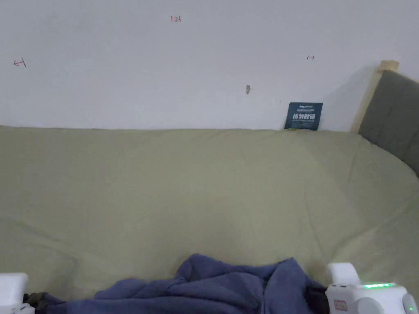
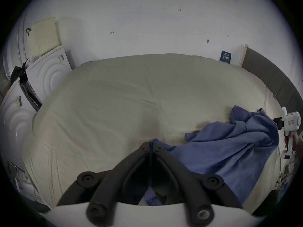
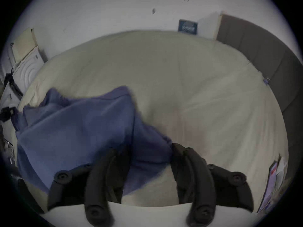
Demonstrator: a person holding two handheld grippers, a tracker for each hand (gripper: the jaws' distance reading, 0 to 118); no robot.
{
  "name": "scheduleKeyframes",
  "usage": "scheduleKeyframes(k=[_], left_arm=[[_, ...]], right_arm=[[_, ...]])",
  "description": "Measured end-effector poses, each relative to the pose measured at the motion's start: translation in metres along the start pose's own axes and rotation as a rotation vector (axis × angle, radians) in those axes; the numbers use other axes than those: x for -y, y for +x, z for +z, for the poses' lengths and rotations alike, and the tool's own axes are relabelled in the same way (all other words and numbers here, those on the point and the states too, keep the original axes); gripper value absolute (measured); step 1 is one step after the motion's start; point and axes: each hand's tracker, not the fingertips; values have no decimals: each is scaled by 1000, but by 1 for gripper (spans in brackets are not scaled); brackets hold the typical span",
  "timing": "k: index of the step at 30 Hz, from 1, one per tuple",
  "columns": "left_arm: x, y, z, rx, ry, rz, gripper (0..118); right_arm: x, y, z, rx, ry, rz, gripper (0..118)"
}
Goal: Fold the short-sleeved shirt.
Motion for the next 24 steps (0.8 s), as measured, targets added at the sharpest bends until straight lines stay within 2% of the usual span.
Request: scheduleKeyframes(k=[1, 2, 3, 6, 10, 12, 15, 19, 24], left_arm=[[1, 0, -2, 1, -5, 1, 0], [2, -1, -3, 1, -14, 3, 0], [3, -2, -7, -5, -23, 6, 0], [2, -5, 0, -11, -19, -4, 0], [-31, -24, 52, -10, 100, 25, 0], [-59, -37, 82, -26, 176, 4, 0], [-105, -51, 126, -55, 285, -9, 0], [-175, -70, 177, -49, 423, 12, 0], [-264, -76, 218, -71, 568, 5, 0]], right_arm=[[1, -3, 7, 42, 58, 19, 29], [-2, -1, 13, -15, 75, 11, 8], [-4, -2, 19, -12, 46, -9, 8], [-9, -13, 48, 12, 93, 80, 8], [-45, 0, 137, -17, 273, -62, 8], [-67, 4, 184, -39, 332, -72, 8], [-105, 0, 252, -13, 462, -19, 8], [-156, -6, 335, -51, 639, -87, 8], [-224, -9, 404, -25, 817, -110, 8]])
